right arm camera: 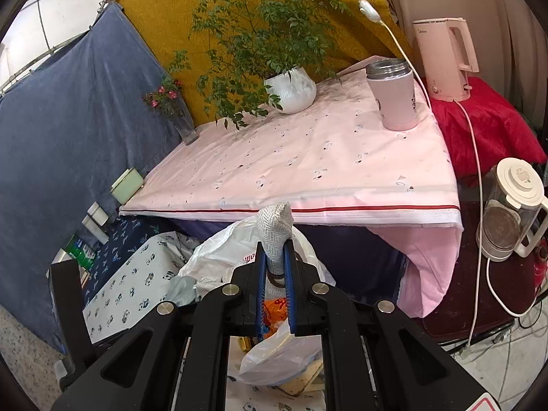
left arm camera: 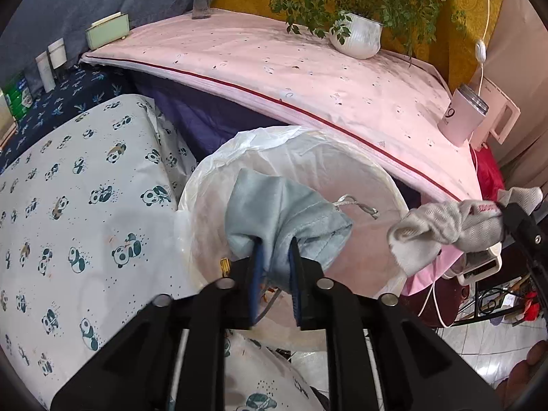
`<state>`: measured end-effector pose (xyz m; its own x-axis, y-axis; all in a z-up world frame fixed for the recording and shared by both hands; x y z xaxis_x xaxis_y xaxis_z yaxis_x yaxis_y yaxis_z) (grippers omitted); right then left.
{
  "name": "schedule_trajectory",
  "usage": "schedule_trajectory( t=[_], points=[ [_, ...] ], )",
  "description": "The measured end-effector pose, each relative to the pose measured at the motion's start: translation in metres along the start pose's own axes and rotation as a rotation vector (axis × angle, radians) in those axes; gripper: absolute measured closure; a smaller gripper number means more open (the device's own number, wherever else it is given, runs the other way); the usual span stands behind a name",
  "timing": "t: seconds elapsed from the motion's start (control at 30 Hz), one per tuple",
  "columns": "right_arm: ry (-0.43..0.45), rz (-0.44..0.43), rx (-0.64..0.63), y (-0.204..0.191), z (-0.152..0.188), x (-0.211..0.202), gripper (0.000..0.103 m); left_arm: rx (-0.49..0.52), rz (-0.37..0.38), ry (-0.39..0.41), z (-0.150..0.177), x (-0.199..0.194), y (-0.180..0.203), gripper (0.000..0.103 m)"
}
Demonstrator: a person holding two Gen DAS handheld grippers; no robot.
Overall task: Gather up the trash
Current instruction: 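Carry the pouch and sock over the bin and open the left tool to drop the pouch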
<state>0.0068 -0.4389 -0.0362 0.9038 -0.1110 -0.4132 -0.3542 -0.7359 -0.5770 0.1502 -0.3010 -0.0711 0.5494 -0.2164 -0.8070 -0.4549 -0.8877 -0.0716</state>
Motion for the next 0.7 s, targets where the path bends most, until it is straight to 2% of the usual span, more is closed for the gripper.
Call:
schedule_trajectory(
  t=[0.07, 0.1, 0.43, 0.7],
  points=[
    [-0.011, -0.006, -0.003, -0.003, 0.002, 0.006, 0.093, -0.029, -0.01, 0.012, -0.003, 0.001, -0.007, 0.062],
    [-0.016, -0.009, -0.006, -0.004, 0.002, 0.01, 0.093, -0.043, -0.016, 0.021, -0.004, 0.001, -0.011, 0.058],
    [-0.071, -0.064, -0.05, -0.033, 0.009, 0.043, 0.093, -0.121, -0.055, 0.018, -0.004, 0.005, -0.054, 0.057],
    [-0.103, -0.083, -0.09, -0.057, 0.014, 0.058, 0.093, -0.143, -0.067, 0.019, 0.001, 0.002, -0.072, 0.056]
  ],
)
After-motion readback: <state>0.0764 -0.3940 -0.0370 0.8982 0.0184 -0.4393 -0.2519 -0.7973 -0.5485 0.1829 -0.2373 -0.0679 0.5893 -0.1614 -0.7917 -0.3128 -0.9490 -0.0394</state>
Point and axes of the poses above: each gripper's, at about its wrist camera, not at the fingertips, and x roughly the way its jaws point, y to its right, z to its underside, the point moved 4 cm from there along x, roughly the way its jaws point, and after that the axes turned 15 degrees about -z, right-handed, at the moved point
